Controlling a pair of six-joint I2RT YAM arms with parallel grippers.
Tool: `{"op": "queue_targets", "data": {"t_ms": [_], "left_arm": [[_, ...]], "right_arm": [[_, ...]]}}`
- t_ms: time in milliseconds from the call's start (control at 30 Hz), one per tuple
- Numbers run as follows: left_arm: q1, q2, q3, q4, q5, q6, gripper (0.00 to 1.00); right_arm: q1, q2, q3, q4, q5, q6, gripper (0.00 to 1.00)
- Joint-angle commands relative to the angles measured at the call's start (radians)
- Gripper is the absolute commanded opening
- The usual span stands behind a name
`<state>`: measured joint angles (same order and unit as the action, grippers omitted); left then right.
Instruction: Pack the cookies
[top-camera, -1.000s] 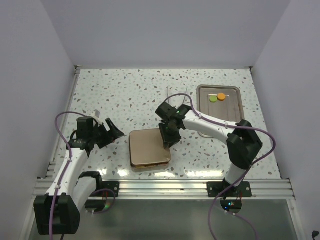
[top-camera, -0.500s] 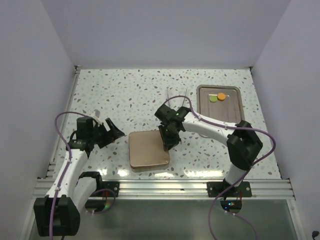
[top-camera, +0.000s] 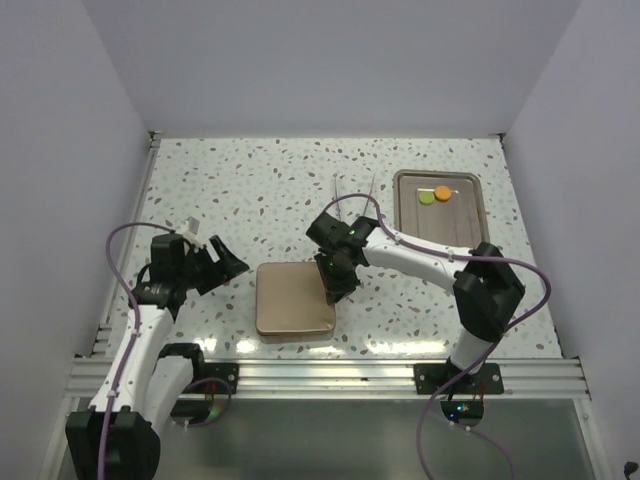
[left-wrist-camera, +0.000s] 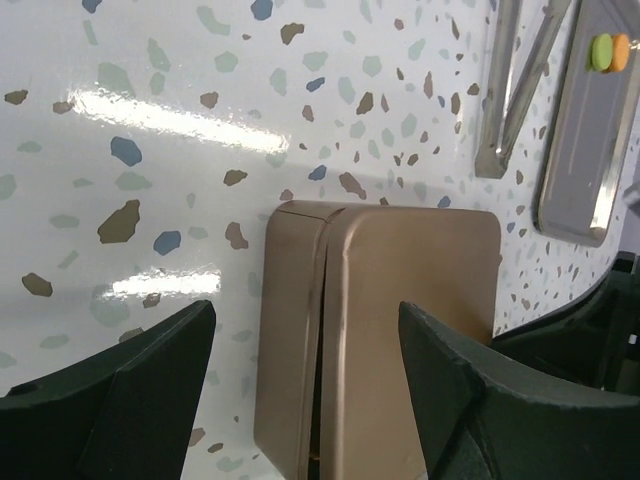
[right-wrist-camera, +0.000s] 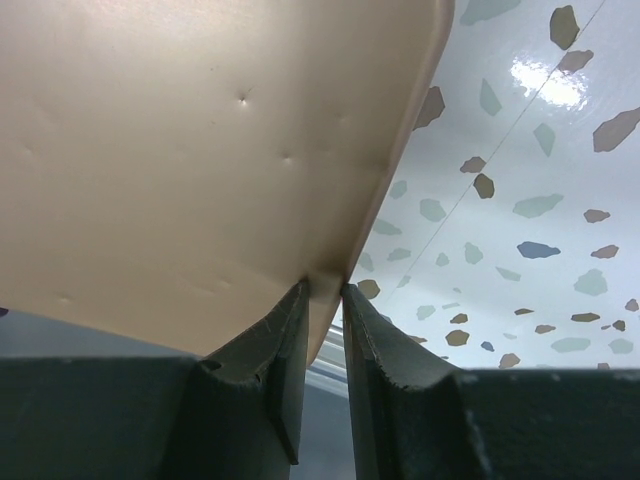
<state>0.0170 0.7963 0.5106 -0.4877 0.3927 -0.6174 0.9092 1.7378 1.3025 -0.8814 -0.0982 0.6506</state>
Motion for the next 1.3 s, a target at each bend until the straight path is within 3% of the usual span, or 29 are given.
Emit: {"op": "queue_targets", "data": {"t_ms": [0, 133, 200, 233, 300, 333, 400, 733, 933, 1167, 1267], "left_arm": [[-0.008, -0.058, 0.078, -0.04, 0.0, 0.014, 0.79], [-0.052, -0.1, 0.126, -0.106, -0.02, 0.028, 0.65], [-0.084, -0.117, 0.14, -0.121, -0.018, 0.028, 0.49], [-0.097, -0.124, 0.147, -0.12, -0.014, 0.025, 0.36], [-0.14, -0.123, 0.146, -0.114, -0.002, 0.018, 0.23], [-0.153, -0.123, 0.14, -0.112, 0.003, 0.015, 0.11], [-0.176, -0.129, 0.126, -0.106, 0.024, 0.001, 0.01], [-0.221, -0.184, -0.014, -0.09, 0.14, -0.039, 0.0], [-0.325, -0.094, -0.024, -0.227, -0.023, -0.027, 0.0], [-0.497, -0.005, -0.037, -0.27, -0.214, -0.102, 0.0], [-0.52, 0.003, -0.029, -0.278, -0.244, -0.133, 0.0]], "right_arm": [[0.026, -0.011, -0.008, 0.005, 0.0, 0.004, 0.24], [0.03, -0.009, -0.008, -0.001, 0.003, 0.003, 0.24], [0.031, -0.009, -0.008, -0.001, 0.005, 0.003, 0.24], [0.034, -0.009, -0.008, -0.004, 0.006, 0.001, 0.24], [0.036, -0.009, -0.005, -0.004, 0.008, 0.0, 0.23], [0.036, -0.007, -0.005, -0.004, 0.008, -0.002, 0.23], [0.039, -0.006, -0.003, -0.005, 0.008, 0.001, 0.23], [0.045, 0.012, 0.001, 0.002, 0.012, 0.012, 0.2], [0.046, 0.034, 0.017, 0.005, 0.009, 0.017, 0.19], [0.049, 0.055, 0.043, 0.002, 0.006, 0.024, 0.18], [0.056, 0.058, 0.047, 0.002, 0.006, 0.034, 0.18]]}}
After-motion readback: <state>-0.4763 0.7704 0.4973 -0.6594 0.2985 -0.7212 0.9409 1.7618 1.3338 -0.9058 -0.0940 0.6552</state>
